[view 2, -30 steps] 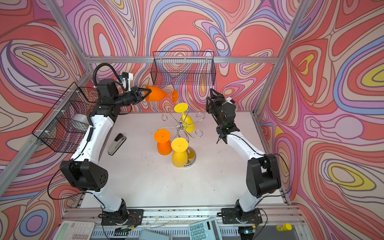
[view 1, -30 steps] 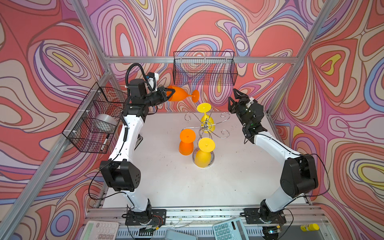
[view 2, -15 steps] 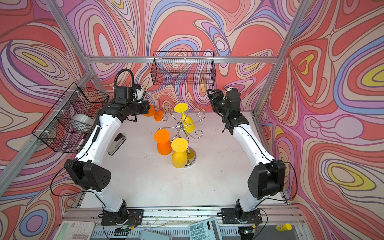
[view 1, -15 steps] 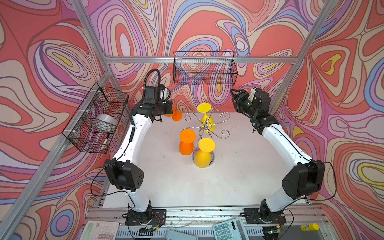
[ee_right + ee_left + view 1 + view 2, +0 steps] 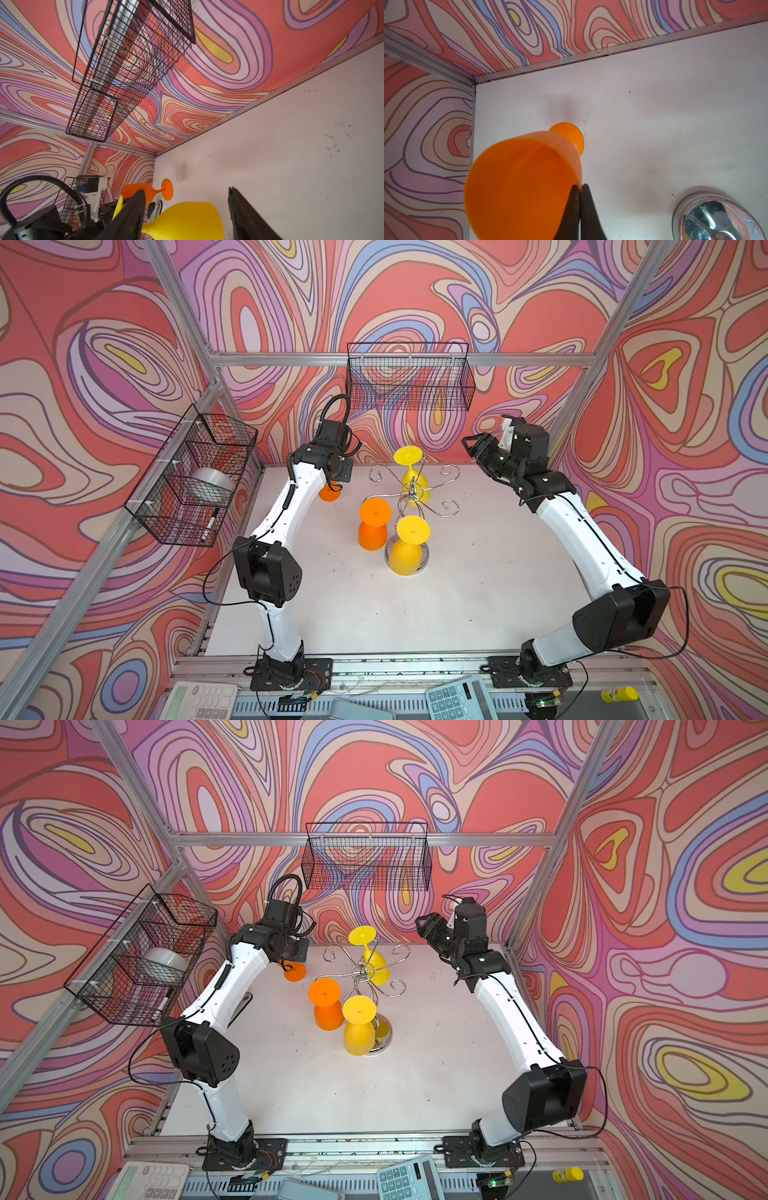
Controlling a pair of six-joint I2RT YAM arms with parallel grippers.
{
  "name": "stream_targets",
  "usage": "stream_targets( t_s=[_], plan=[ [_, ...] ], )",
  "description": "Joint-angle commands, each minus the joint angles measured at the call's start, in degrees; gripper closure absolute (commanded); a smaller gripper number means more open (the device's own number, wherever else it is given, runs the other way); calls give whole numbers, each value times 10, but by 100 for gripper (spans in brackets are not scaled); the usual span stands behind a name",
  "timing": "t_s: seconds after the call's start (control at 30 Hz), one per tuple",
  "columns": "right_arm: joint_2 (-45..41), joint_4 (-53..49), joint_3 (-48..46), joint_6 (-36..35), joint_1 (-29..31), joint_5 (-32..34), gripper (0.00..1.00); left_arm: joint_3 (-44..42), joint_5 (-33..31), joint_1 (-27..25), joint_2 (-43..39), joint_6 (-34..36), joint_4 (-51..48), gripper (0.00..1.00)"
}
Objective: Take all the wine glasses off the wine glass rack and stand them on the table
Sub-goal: 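Lower the orange glass onto the table with the left gripper while the right withdraws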
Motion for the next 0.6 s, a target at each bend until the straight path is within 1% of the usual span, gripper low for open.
stream_targets(
  t_s=[0.0, 0.27, 0.43, 0.57],
  plan=[
    [-21, -37, -3, -47, -1, 9, 33, -13, -1, 12, 13, -4, -31, 100],
    [-49, -55, -16, -75, -1, 7, 33, -48, 31, 44, 22, -28, -37, 100],
    [-54, -74, -25, -95, -1, 19, 33, -62, 20, 52, 31, -29, -34, 100],
    [-58, -75, -37, -103, -1, 21, 33, -71, 29, 59, 39, -38, -31, 100]
  ],
)
